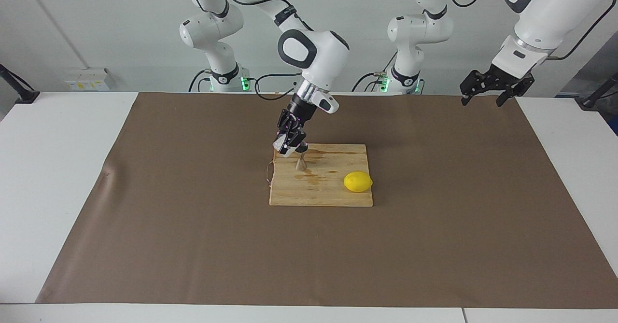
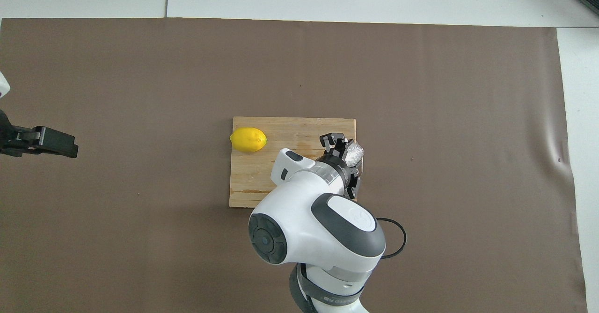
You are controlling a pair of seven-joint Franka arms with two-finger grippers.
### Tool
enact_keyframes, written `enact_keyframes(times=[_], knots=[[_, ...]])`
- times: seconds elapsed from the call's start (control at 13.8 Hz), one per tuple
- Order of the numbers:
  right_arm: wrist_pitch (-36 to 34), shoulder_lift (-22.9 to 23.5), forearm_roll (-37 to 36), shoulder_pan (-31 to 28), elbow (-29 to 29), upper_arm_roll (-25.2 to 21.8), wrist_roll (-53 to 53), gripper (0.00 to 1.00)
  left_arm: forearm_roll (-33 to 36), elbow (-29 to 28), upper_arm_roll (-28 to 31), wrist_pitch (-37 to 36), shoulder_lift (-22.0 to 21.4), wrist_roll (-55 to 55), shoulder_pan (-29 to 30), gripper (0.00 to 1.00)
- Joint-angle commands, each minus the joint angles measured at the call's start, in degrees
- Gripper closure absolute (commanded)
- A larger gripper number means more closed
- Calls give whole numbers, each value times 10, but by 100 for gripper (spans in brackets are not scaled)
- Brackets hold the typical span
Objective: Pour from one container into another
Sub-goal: 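Hold the tilted white cup, then turn it upright with the right gripper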
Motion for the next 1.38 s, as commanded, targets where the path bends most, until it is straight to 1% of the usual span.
enact_keyframes(times=[0.0, 0.58, 1.3], knots=[[-13, -9, -22, 1, -4, 5, 9, 100, 3, -3, -1, -7, -9, 5, 5, 0], [-12, -9, -34, 6, -4, 5, 9, 100, 3, -3, -1, -7, -9, 5, 5, 0], [-2, -6, -24, 2, -3, 8, 10, 100, 3, -3, -1, -7, -9, 5, 5, 0]])
